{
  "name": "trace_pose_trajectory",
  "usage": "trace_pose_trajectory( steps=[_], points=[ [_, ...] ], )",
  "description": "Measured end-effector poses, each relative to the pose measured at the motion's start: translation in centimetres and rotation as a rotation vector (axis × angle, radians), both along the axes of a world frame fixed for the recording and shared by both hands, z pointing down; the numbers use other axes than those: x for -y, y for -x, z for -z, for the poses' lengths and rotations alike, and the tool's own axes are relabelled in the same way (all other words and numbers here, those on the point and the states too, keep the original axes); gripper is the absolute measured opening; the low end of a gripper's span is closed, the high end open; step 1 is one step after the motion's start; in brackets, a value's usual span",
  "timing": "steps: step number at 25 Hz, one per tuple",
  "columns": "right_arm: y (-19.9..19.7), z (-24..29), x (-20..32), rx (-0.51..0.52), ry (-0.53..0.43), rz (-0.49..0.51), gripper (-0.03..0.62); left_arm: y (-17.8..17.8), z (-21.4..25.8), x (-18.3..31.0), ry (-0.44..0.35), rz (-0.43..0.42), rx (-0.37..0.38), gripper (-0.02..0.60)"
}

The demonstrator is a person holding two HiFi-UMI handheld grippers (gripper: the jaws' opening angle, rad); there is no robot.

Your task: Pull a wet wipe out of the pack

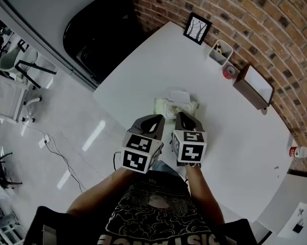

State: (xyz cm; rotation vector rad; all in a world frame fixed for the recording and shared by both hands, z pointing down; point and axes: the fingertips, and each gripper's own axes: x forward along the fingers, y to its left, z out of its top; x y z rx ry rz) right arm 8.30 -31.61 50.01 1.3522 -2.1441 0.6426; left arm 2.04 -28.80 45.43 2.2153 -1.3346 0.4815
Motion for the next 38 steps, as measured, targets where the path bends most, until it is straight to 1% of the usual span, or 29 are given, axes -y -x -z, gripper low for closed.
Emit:
trace_pose_trajectory(
  steps=[11, 24, 31, 38],
  points=[
    [0.0, 2.4, -0.8, 0.001, -0.064, -0.033, 0.015, -0.1, 0.8, -0.6, -0.024, -0.04, -0.02, 0.012],
    [-0.9, 4.6, -1.8, 0.002, -0.111, -0.098, 0.015, -1.2, 1.7, -1.1, -0.051, -0.124, -0.045, 0.012],
    [-0.8, 5.9, -2.3, 0.02, -0.134, -0.129, 0.015, -0.9, 2.0, -1.6, -0.053, -0.152, -0.049, 0.012],
    [-0.6, 6.9, -3.1, 0.013, -0.156, -0.161, 0.015, -0.6, 2.3, -2.0, -0.064, -0.178, -0.061, 0.012]
  ],
)
